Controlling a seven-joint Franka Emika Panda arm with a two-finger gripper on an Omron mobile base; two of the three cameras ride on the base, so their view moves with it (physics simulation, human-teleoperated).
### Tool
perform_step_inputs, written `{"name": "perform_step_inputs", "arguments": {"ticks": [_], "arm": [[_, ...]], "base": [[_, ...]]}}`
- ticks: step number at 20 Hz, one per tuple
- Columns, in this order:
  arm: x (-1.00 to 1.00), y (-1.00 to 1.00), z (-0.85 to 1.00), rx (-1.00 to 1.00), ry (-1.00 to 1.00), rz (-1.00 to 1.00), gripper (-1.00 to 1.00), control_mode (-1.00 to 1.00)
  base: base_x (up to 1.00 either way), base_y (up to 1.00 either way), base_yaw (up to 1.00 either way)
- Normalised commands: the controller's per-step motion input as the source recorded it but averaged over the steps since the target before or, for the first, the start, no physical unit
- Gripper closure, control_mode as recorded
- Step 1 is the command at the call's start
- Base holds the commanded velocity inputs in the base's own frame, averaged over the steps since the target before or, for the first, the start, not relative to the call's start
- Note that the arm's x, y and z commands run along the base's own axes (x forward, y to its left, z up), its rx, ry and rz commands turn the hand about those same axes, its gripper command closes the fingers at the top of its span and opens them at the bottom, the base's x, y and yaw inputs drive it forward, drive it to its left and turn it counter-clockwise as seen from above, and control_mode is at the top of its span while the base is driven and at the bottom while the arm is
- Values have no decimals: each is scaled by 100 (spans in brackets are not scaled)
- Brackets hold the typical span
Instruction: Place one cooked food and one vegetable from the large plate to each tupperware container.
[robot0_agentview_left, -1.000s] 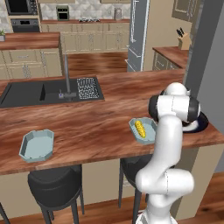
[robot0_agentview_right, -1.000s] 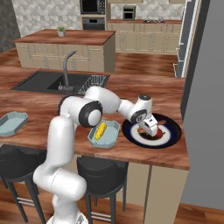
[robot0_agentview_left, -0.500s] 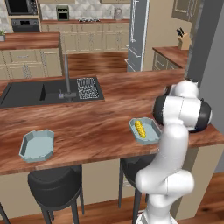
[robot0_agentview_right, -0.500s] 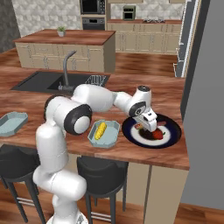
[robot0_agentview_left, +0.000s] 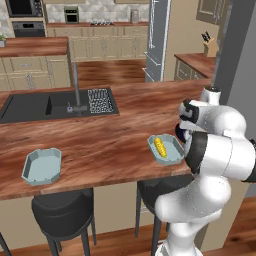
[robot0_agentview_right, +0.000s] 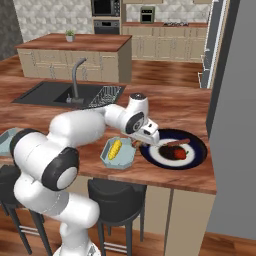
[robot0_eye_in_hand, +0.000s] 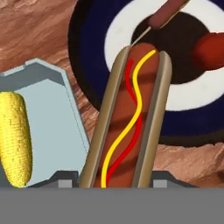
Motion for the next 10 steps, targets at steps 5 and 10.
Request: {"name": "perform_step_inputs", "arguments": {"ticks": [5,10], "arm": [[-25,83,4,0,0,31,100,-100],[7,35,-1,-1,4,29,100,-100]], "base": [[0,0,0],[0,0,0]]}}
